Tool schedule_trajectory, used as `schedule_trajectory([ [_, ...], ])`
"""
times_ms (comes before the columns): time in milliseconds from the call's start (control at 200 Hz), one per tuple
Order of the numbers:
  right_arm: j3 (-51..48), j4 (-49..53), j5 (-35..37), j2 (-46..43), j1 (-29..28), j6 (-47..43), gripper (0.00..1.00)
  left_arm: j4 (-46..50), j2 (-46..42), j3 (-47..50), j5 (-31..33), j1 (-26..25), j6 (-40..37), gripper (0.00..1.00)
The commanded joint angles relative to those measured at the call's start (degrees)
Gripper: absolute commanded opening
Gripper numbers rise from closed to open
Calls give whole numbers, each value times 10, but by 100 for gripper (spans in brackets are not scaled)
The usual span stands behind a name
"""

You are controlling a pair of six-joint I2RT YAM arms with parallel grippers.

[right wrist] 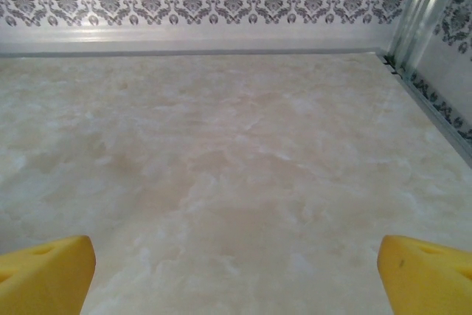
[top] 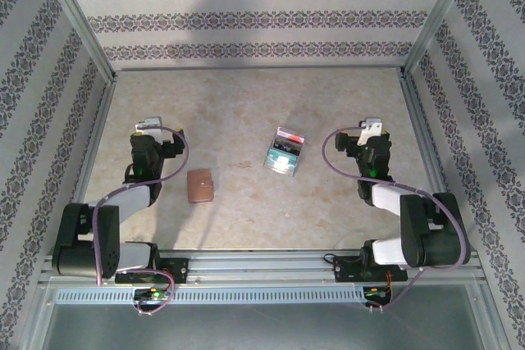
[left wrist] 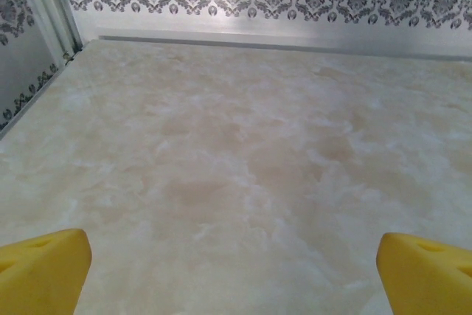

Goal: Take the credit cards out of the card holder

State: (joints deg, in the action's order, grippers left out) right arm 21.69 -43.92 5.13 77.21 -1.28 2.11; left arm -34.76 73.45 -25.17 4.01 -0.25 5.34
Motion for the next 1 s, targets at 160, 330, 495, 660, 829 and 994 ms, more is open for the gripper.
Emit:
schedule_trajectory([
  [160,47,192,52,-96,-2,72,98,240,-62,-48,-36,4,182,99],
  [330,58,288,70,-153,-19,99,98,399,-111,-59,-47,2,231,99],
  [495,72,374,86,-197,-40,127,98,476,-149,-35,-111,-13,271,99],
  [660,92,461,105,-234,-67,163,98,510,-185,-7,-145,-48,295,96],
  [829,108,534,139,-262,-99,206,98,508,-188,16,-188,-73,301,80],
  [994,104,553,145,-272,-126,243,98,505,-155,19,-184,-118,302,68],
])
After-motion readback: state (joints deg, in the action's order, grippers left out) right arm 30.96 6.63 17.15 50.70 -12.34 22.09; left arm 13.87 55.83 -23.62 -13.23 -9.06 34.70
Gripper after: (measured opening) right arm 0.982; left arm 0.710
